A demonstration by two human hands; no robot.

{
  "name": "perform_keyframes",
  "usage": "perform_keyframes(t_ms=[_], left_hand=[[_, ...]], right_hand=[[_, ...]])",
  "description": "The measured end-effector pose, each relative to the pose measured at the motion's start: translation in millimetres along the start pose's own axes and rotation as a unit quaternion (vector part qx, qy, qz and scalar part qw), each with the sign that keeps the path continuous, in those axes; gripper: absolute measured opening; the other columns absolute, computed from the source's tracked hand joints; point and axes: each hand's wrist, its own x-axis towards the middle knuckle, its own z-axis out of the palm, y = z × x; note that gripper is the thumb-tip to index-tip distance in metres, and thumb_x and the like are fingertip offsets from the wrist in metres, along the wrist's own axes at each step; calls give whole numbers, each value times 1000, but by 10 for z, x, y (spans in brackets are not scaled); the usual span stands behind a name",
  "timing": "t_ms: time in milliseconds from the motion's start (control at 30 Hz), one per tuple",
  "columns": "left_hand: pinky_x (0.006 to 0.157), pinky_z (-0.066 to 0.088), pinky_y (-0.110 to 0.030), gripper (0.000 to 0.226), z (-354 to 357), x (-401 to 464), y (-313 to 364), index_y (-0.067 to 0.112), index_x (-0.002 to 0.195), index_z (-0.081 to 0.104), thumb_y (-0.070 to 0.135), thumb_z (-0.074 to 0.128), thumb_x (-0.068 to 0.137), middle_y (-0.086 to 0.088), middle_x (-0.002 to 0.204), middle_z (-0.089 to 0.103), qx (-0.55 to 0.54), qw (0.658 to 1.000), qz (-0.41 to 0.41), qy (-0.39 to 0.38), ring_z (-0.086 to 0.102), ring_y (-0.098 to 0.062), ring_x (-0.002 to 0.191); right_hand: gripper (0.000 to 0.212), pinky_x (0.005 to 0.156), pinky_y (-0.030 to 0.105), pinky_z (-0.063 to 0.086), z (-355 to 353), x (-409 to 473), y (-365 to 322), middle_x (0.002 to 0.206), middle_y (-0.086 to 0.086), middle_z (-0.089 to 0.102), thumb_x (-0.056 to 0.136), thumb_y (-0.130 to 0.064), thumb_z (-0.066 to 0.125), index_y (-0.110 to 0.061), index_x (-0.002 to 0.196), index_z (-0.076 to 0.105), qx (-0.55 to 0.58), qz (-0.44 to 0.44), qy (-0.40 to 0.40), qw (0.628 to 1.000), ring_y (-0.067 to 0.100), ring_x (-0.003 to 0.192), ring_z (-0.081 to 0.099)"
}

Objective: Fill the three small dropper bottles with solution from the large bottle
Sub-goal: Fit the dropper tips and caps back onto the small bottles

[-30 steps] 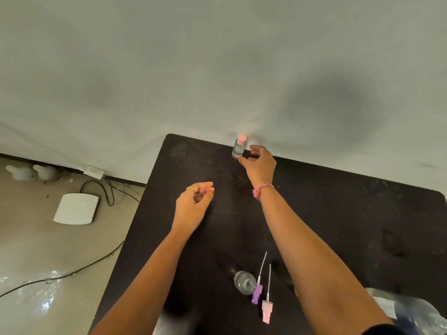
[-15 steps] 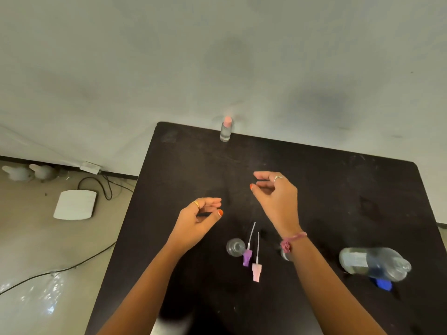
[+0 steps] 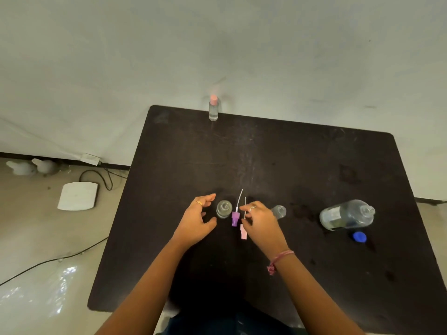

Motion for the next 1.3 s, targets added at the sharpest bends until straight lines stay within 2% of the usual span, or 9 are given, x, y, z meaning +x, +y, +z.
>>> perform_keyframes(t_ms=[100, 233, 533, 667, 867, 1000, 1100, 1200, 1300], left_hand=[[108, 37, -26, 71, 109, 9, -10, 22, 144, 35, 9, 69, 83, 5, 144, 40, 15, 1000, -2, 1, 40, -7, 131], [110, 36, -29, 74, 216, 27, -39, 20, 145, 33, 10, 71, 82, 3, 144, 42, 20, 1000, -9, -3, 41, -9, 131], [113, 33, -35, 66, 341, 106, -8, 19, 144, 36, 11, 66, 86, 1, 145, 44, 26, 1000, 7, 15, 39, -12, 134], [112, 34, -33, 61, 341, 109, -30, 18, 141, 41, 12, 67, 86, 1, 141, 48, 24, 999, 8, 25, 43, -13, 131], [101, 34, -19, 55, 341, 103, -44, 17, 136, 45, 13, 67, 86, 1, 134, 52, 13, 999, 12, 37, 48, -11, 125], [104, 37, -23, 55, 306, 91, -50, 18, 136, 45, 13, 67, 86, 1, 134, 53, 12, 999, 7, 51, 48, -10, 124], [108, 39, -30, 55, 278, 68, -43, 19, 136, 45, 12, 66, 87, 1, 135, 52, 8, 998, 6, 60, 48, -10, 124], [106, 39, -27, 56, 241, 33, -34, 20, 136, 45, 10, 67, 86, 2, 133, 53, -7, 998, 5, 70, 49, -8, 122], [105, 41, -28, 57, 210, -12, 0, 20, 135, 46, 10, 70, 84, 4, 130, 55, -31, 996, 2, 83, 51, -7, 119]], right_hand=[[28, 97, 24, 41, 54, 9, 40, 125, 1, 51, 92, -10, 53, -14, 118, 62, -77, -59, -74, 993, 17, 112, 53], [30, 93, 33, 46, 134, 1, 66, 126, 1, 52, 95, -15, 49, -13, 123, 57, -183, -147, -92, 968, 21, 110, 52], [38, 86, 36, 48, 186, 76, 56, 124, 4, 51, 92, -26, 57, -12, 126, 52, -252, -191, -99, 943, 25, 101, 56], [29, 80, 37, 50, 189, 89, 44, 119, 5, 51, 95, -18, 52, -10, 122, 55, -261, -194, -93, 941, 25, 94, 58], [22, 72, 40, 51, 188, 116, 32, 113, 9, 53, 98, -16, 45, -8, 113, 58, -277, -204, -87, 935, 27, 85, 59], [29, 77, 41, 49, 219, 112, 17, 119, 9, 49, 101, -19, 39, -7, 118, 59, -280, -230, -95, 927, 28, 90, 57], [24, 76, 40, 50, 222, 114, 49, 119, 9, 47, 99, -13, 43, -7, 115, 60, -277, -239, -88, 927, 27, 88, 56], [23, 76, 41, 51, 242, 111, 90, 121, 8, 47, 97, -10, 45, -5, 114, 59, -254, -226, -66, 938, 28, 87, 55], [29, 84, 41, 50, 217, 72, 108, 124, 4, 48, 93, -7, 46, -6, 118, 61, -171, -203, -35, 964, 29, 93, 57]])
